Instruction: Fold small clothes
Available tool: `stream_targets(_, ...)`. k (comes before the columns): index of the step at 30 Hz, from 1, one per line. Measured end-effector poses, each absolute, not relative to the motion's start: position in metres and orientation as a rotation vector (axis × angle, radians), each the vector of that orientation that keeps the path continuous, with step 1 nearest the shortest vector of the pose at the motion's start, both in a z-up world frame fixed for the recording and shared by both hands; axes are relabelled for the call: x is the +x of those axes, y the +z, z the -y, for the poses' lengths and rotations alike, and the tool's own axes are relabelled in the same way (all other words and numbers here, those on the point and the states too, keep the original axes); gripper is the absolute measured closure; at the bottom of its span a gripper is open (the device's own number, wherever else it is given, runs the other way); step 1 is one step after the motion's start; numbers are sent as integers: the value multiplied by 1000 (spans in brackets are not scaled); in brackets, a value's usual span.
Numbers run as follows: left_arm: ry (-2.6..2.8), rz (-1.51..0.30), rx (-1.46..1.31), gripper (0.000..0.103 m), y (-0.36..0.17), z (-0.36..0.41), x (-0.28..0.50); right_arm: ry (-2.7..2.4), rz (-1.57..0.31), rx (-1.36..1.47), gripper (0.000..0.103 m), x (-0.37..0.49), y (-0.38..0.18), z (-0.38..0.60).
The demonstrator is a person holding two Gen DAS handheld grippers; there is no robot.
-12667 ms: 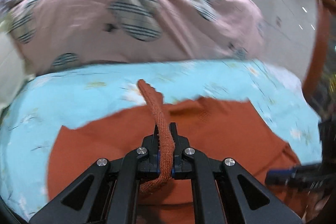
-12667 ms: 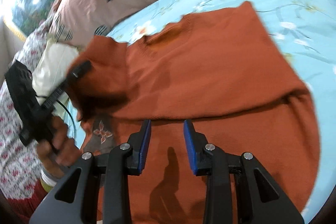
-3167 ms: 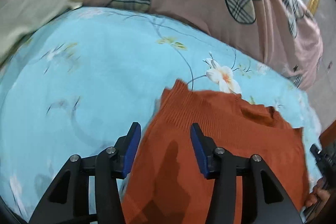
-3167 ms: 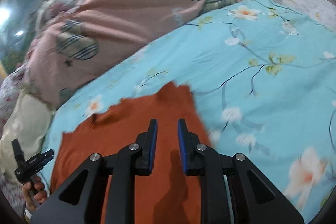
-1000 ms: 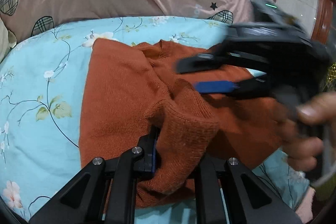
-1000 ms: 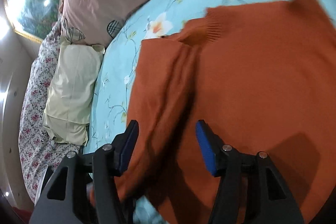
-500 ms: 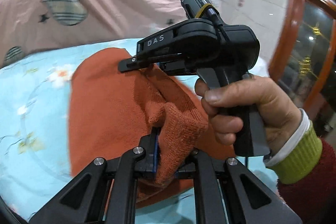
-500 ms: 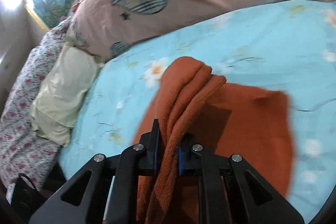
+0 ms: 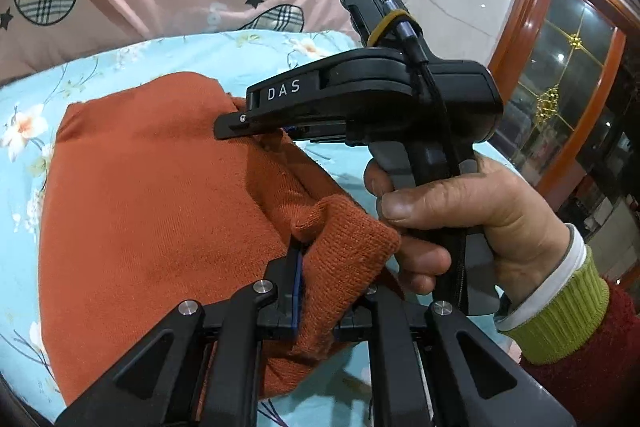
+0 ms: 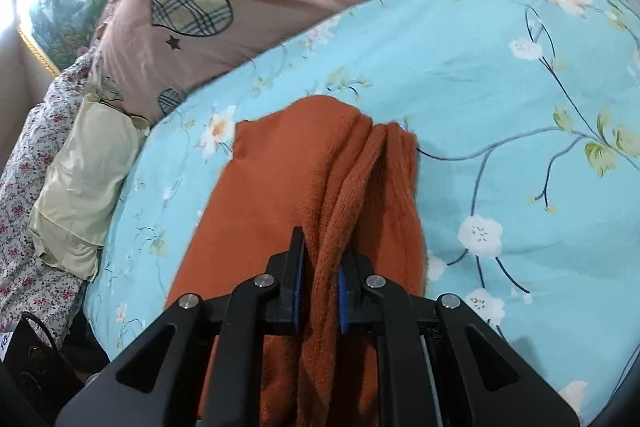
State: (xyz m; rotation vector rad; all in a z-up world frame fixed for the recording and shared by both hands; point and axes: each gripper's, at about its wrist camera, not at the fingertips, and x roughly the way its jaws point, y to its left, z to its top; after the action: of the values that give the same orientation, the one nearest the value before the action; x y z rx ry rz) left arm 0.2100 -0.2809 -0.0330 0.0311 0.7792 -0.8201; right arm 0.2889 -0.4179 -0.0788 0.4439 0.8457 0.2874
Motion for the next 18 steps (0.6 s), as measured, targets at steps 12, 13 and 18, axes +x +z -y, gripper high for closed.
stream_targets(12,-861,-840,9,45,-48,236,197,252,-801,485,42,251,-71,431)
stream_targets(13,-856,-846,-6,43,-48,225,196,253,-807,488,41,250,-72,431)
stream_targets(18,-736,-846,-55,37,-43,178,207,267,-837,510,37,249,-80,428)
